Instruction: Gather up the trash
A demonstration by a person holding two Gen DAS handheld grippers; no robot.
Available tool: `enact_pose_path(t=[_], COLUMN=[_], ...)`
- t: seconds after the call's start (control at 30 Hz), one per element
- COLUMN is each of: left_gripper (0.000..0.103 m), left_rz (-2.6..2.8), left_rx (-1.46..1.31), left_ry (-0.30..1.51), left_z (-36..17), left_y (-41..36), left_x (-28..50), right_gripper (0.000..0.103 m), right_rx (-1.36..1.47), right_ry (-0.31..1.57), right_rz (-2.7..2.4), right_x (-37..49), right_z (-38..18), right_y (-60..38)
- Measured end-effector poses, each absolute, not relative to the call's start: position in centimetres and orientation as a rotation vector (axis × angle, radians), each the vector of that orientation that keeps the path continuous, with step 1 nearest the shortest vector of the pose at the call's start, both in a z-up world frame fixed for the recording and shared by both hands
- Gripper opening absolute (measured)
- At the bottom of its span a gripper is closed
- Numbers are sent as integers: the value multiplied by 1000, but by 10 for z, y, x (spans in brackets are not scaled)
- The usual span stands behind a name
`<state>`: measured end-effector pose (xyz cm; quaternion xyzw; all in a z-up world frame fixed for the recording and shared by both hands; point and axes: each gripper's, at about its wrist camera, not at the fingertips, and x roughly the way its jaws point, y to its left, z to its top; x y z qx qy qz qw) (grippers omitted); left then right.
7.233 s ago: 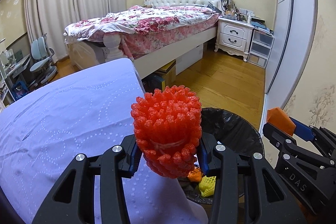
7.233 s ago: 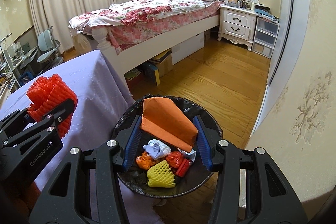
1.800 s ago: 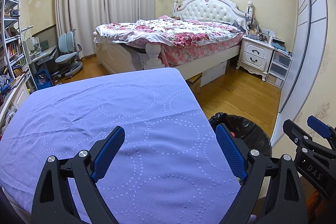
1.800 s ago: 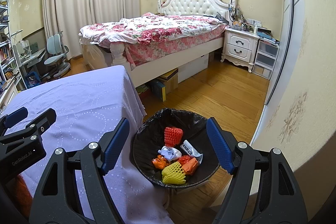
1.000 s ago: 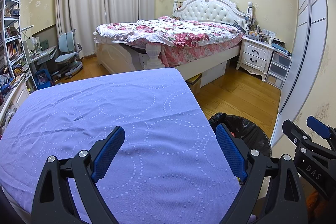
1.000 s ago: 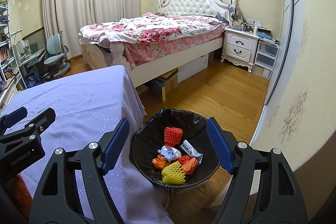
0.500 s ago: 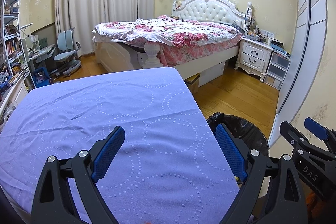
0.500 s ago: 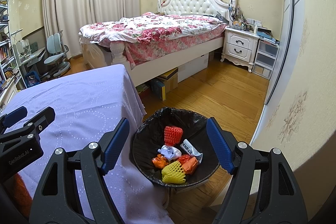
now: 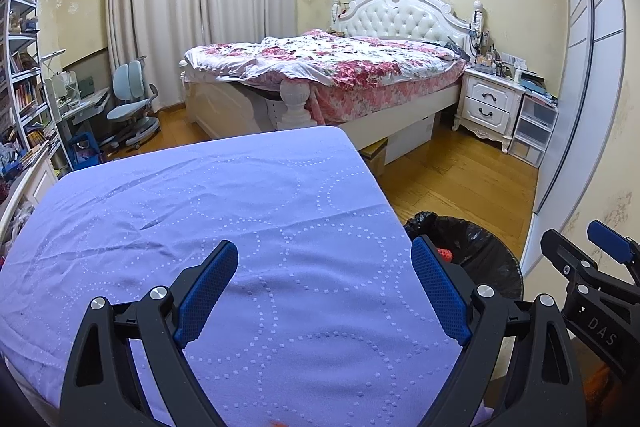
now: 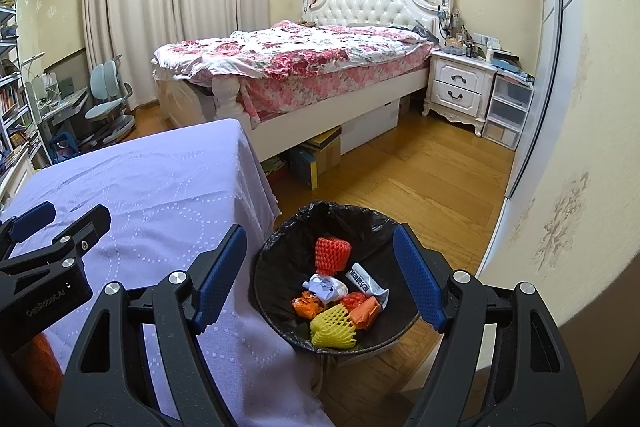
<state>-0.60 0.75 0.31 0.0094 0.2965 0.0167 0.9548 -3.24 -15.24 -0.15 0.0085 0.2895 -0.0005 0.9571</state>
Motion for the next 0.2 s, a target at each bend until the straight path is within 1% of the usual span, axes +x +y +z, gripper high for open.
enact_pose_path(t=[0.2], left_gripper=[88], left_rz=[75], left_rx=[15], left_ry=[630], left_z=[-5], left_y=[27], left_x=[2], right_gripper=[76], right_rx=[7], right_ry=[608], right_rz=[26], right_x=[-25], right_z=[-9], right_y=[-142])
